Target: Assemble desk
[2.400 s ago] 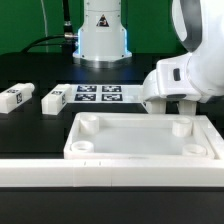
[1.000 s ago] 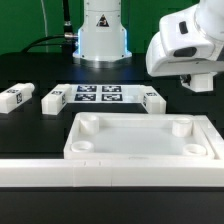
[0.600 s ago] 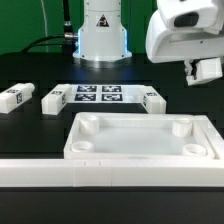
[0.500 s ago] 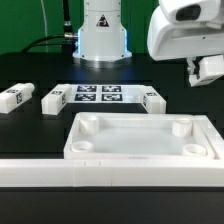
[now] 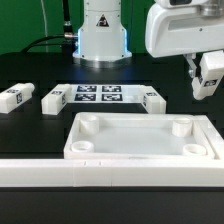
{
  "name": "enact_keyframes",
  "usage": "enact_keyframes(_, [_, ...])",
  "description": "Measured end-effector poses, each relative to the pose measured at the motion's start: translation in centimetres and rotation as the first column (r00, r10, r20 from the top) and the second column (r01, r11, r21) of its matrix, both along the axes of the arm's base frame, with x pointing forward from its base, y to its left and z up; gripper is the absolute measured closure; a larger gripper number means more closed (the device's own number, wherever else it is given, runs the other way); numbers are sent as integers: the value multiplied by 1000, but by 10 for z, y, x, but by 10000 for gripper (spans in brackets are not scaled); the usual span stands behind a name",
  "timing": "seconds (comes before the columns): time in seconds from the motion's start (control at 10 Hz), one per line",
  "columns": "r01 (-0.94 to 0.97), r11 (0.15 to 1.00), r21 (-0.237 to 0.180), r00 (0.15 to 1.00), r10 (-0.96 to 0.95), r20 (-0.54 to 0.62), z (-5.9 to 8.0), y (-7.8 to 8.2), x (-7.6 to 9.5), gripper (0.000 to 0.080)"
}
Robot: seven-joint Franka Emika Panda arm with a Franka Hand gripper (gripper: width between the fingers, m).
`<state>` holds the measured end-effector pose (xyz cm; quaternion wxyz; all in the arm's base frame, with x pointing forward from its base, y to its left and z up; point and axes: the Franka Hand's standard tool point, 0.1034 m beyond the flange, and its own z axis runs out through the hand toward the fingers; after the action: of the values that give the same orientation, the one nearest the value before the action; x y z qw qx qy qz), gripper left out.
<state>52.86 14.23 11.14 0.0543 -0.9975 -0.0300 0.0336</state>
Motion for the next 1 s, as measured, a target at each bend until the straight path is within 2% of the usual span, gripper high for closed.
enact_keyframes(0.3, [-34,999,8,999,34,7,18,-21,28,508])
enact_keyframes(0.5, [-37,999,8,999,37,29,13,-19,25,508])
enact_keyframes(0.6, [-30,999,10,996,29,88,14,-19,33,508])
enact_keyframes(0.8, [-38,999,7,968,35,249,8,-22,38,508])
enact_keyframes(1.0, [-50,999,1,915,46,400,19,-30,61,508])
